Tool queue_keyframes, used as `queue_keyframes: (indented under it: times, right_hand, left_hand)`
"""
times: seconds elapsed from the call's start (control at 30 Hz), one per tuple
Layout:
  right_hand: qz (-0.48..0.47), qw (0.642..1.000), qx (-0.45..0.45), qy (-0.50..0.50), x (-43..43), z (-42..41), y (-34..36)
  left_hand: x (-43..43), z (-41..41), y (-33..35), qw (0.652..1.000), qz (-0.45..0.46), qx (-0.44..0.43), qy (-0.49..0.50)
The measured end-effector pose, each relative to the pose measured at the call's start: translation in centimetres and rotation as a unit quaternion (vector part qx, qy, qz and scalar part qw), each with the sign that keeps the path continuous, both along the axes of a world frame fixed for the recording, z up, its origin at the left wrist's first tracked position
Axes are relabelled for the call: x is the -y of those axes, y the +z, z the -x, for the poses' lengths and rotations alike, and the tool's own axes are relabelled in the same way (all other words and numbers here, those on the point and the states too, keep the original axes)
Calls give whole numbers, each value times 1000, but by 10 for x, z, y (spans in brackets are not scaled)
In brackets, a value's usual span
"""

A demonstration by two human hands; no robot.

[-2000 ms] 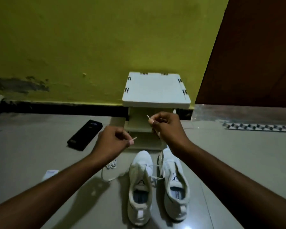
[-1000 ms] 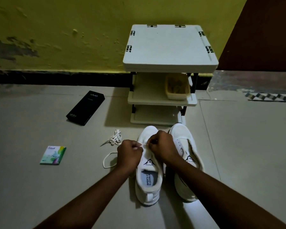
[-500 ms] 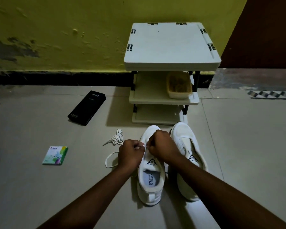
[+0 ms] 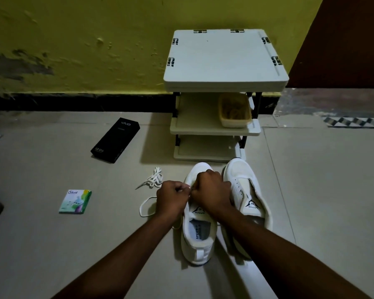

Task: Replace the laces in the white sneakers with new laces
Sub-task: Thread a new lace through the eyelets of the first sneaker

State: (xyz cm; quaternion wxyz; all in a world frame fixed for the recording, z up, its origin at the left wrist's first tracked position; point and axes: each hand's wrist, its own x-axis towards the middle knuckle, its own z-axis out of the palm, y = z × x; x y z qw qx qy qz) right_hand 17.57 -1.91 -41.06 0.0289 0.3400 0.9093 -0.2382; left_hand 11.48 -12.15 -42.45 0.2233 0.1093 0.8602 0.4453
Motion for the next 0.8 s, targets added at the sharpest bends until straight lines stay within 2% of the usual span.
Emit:
queue_keyframes:
  times: [0.13,0.3,0.5,0.67,0.8]
  right_hand:
    - [7,999,-23,-44,7,-2,-6]
    - [-80,997,-1,10,9,-3,-9]
    - [3,997,-15,-72,14,-2,-14]
    - [30,996,-47,-76,12,-4,-19]
    - [24,996,-38,-75,14,-1,-19]
  left_hand:
    - [-3,-3,2,998,-13,31,59]
    - [-1,-2,-3,995,-23,73,69]
    - [-2,-6,1,996,-19,54,73]
    - [2,0,0,973,-91,185,104]
    - [5,4,-11,982,-64,165,64]
